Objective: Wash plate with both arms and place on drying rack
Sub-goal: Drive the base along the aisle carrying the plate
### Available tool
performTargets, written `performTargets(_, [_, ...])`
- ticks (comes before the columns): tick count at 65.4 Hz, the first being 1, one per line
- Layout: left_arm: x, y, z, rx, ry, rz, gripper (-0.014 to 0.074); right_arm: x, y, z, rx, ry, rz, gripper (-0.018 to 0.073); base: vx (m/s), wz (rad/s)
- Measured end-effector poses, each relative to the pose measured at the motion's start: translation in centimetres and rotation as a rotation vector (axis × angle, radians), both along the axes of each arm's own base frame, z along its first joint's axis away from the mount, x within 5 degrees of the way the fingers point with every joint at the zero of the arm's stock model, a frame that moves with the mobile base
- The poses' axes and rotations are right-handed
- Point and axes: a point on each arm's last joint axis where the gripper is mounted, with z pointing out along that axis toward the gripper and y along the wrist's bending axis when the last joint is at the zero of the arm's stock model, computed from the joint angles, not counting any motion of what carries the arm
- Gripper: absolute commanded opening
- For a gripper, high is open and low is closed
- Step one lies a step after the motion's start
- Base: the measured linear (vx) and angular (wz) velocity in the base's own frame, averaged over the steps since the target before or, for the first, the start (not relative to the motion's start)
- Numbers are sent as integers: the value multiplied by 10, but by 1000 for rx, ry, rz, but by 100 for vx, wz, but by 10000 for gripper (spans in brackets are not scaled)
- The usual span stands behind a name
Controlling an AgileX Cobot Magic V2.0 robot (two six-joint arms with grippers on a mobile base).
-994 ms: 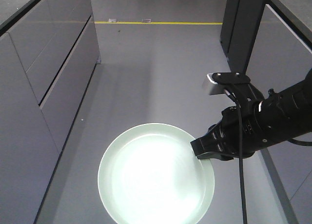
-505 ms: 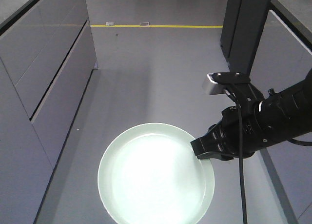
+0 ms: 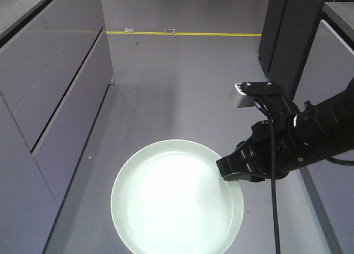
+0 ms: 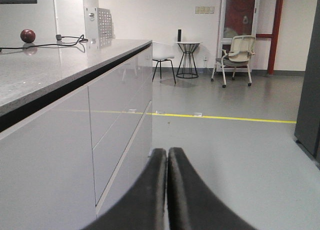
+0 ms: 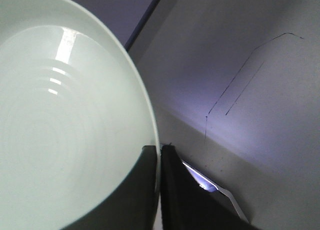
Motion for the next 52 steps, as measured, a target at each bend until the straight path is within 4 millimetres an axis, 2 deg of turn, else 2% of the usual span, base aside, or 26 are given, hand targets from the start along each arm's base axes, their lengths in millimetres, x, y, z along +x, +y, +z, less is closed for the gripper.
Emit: performTargets(52, [0,0,0,0,0,0,-6,0,0,0,0,0,0,-1,20,0])
